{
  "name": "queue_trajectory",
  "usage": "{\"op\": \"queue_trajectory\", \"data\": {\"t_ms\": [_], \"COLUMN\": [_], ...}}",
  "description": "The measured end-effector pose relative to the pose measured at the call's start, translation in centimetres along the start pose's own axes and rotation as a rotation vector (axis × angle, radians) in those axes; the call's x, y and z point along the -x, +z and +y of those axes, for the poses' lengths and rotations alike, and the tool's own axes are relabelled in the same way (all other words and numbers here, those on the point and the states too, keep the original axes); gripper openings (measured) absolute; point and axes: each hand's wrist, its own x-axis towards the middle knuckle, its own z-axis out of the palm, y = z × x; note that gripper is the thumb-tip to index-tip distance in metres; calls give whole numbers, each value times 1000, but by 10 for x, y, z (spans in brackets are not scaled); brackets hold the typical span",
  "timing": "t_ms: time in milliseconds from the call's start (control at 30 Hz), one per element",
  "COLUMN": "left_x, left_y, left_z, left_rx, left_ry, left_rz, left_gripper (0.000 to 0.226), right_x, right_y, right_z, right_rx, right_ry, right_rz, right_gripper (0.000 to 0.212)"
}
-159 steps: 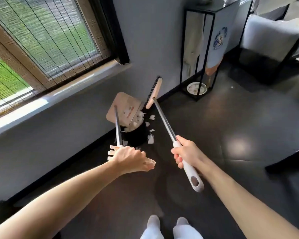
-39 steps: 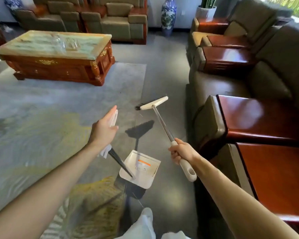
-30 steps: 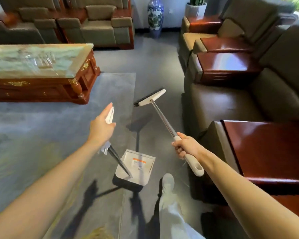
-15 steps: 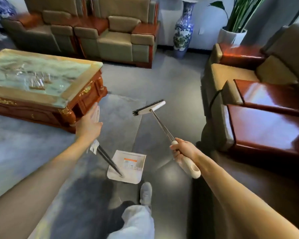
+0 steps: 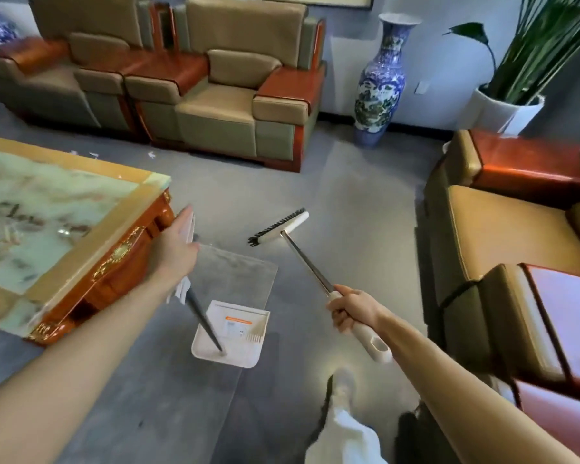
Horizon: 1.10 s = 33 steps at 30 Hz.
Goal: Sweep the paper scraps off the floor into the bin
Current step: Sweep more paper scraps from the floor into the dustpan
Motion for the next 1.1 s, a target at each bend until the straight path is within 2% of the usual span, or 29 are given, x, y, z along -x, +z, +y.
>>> {"op": "queue_trajectory", "data": {"t_ms": [100, 233, 467, 600, 700, 867, 967, 1100], "left_x": [-103, -214, -395, -513, -615, -763, -846, -954], "left_y": [50, 86, 103, 126, 132, 110, 97, 84], "left_z": [15, 40, 60, 44, 29, 13, -13, -65], "left_rx": [22, 52, 95, 144, 140, 117, 117, 103], "left_ry": [-78, -162, -318, -361, -415, -445, -486, -558], "left_rz": [53, 159, 389, 422, 411, 444, 481, 536], "left_gripper": [73, 69, 60, 61, 63, 66, 68, 71], "right_x": [-97, -203, -382, -495, -586, -702, -778, -894], "right_y": [-33, -59, -30, 6, 46, 116, 165, 239], "right_z": [-88, -218, -415, -501, -567, -679, -739, -812], "right_rx": [76, 203, 319, 364, 488, 502, 616, 736], "right_ry": [-7, 20, 47, 73, 66, 136, 147, 184], "right_rz": [-67, -152, -315, -388, -420, -507, -520, -604], "right_gripper": [32, 33, 23, 31, 25, 22, 19, 27]}}
